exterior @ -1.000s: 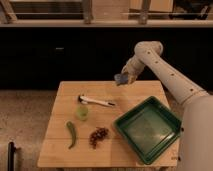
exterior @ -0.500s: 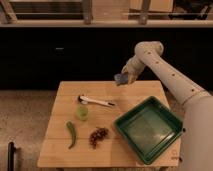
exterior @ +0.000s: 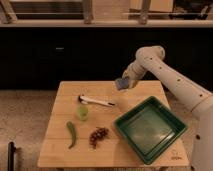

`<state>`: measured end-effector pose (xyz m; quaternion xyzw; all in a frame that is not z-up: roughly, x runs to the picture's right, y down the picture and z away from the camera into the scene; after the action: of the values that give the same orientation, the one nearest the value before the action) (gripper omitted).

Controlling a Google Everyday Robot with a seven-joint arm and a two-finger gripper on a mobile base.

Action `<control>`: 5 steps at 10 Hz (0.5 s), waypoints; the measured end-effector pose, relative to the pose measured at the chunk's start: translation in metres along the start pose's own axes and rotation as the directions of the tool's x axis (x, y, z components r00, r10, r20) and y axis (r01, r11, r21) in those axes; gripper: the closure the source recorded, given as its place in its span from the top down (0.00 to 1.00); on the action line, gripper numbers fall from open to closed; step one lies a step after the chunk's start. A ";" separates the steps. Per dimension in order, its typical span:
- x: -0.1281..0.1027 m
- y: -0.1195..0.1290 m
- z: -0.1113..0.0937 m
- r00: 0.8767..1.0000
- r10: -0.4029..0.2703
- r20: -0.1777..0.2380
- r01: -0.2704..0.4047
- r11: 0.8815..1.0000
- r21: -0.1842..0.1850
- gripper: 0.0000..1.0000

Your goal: Wipe tray with sponge

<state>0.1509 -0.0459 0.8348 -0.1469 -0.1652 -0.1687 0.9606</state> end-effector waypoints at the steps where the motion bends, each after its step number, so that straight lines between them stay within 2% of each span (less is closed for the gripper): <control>1: 0.001 0.010 -0.002 1.000 0.004 -0.003 -0.004 1.000 -0.001 0.00; 5: 0.005 0.046 -0.005 0.999 0.035 0.003 -0.035 0.999 0.003 0.00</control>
<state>0.1742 -0.0074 0.8215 -0.1483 -0.1642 -0.1513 0.9634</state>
